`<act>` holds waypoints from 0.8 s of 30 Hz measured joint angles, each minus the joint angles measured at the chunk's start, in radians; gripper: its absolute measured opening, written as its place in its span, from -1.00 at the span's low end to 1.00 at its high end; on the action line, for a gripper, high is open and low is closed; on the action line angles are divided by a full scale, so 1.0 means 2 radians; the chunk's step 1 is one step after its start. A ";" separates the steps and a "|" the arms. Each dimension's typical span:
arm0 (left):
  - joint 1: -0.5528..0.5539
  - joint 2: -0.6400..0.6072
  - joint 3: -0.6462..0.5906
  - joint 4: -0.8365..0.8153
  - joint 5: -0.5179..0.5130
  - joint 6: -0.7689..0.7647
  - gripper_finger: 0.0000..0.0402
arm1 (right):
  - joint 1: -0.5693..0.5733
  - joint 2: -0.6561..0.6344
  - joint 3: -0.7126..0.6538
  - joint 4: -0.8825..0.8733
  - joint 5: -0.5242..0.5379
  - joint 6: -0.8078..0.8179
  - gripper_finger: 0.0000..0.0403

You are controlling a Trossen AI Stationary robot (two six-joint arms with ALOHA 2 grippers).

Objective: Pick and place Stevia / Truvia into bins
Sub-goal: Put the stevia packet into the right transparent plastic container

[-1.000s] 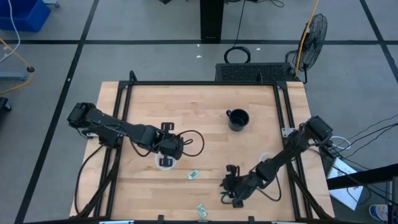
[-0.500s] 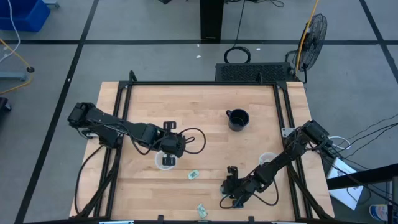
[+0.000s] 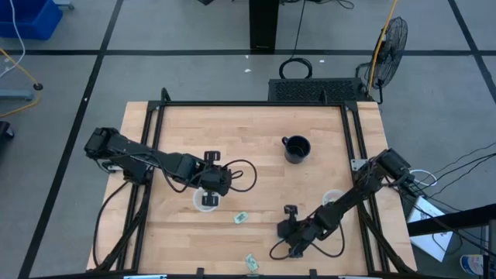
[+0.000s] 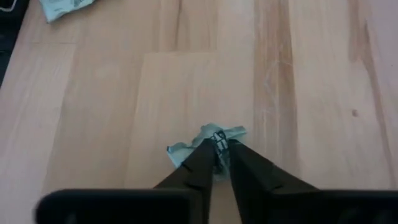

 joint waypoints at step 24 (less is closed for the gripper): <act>0.000 0.000 0.000 0.002 0.000 0.000 -0.46 | 0.033 -0.338 -0.004 -0.541 -0.109 0.365 -0.98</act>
